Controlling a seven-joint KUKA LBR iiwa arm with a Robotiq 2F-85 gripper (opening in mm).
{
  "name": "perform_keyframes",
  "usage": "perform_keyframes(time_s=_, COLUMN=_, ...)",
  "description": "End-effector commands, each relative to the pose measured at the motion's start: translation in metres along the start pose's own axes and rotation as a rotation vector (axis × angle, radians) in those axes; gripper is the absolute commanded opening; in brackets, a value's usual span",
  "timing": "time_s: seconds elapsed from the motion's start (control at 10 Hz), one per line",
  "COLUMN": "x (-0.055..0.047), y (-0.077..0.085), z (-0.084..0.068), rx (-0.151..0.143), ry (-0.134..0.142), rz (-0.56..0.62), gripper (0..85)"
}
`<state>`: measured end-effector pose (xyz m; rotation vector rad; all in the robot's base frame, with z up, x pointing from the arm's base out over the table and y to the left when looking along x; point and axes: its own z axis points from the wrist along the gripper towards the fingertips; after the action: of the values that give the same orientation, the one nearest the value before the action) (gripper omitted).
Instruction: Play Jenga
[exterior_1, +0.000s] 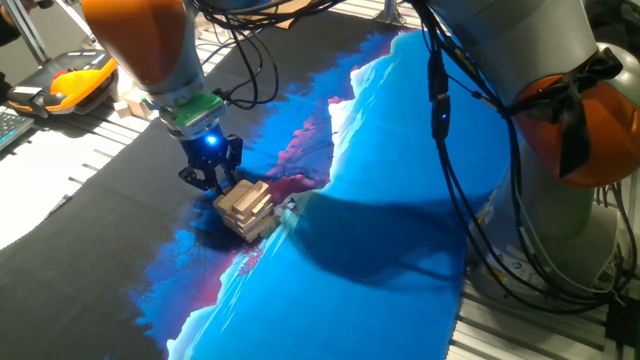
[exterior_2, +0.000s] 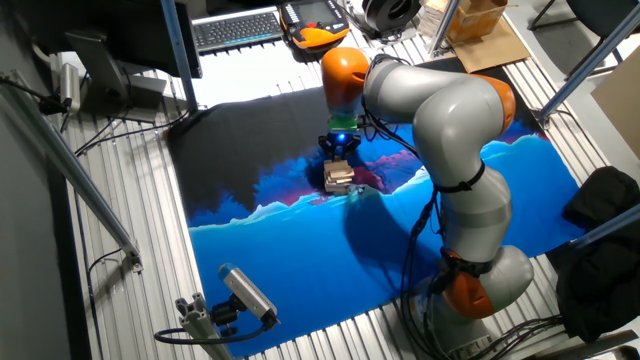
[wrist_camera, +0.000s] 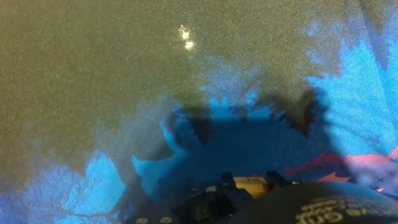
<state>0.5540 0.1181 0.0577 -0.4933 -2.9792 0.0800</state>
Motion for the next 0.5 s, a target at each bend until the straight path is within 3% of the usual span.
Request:
perform_keyframes(time_s=0.0, x=0.0, y=-0.0002, z=-0.0001, rx=0.002, ry=-0.001, rz=0.003, gripper=34.0)
perform_keyframes(time_s=0.4, x=0.0008, y=0.0001, z=-0.0001, rx=-0.009, ry=0.001, rz=0.018, gripper=34.0)
